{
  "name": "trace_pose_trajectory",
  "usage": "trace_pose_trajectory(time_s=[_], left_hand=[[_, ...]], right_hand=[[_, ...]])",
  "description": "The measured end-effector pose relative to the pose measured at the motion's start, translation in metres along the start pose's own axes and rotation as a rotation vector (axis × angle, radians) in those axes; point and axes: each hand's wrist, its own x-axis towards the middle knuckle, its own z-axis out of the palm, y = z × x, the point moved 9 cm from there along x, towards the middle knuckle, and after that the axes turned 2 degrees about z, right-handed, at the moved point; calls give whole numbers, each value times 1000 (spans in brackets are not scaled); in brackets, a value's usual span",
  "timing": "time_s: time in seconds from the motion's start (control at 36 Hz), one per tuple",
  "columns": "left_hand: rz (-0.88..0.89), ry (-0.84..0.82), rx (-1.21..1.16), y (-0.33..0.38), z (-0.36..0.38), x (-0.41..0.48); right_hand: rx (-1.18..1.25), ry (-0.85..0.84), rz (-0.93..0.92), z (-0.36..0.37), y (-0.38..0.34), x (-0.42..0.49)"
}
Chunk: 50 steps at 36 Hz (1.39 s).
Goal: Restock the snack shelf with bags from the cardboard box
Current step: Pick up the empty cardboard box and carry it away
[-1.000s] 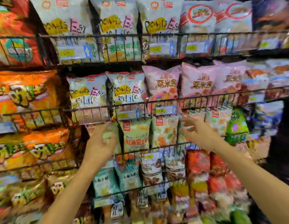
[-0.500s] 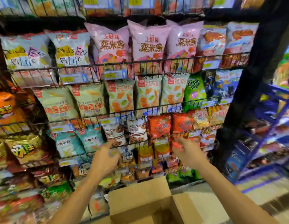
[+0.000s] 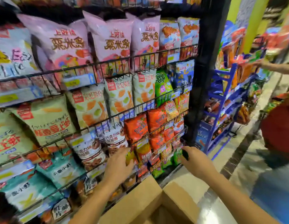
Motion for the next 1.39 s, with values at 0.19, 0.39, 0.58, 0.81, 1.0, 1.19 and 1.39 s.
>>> trace_pose_trajectory(time_s=[0.19,0.39,0.58,0.81,1.0,1.19,1.39], left_hand=[[323,-147,167,-8,26,11],[376,-302,113,-24,61,-15],[304,-377,22,-56,88,-52],[316,-555,-20,-97,135,-62],[283,-678,45,-136,193,-33],[207,-765,76,-180,257,-19],[13,-812,18,-258,392,-10]], right_hand=[[-105,31,204,31,-20,-63],[-97,20,403,69,-19,-141],[70,6,581,116,-8,-205],[211,-5,796,185,-25,-260],[410,6,1084,264,-36,-281],[550,-58,1259,359,-38,-283],[647,-4,1336,479,17,-257]])
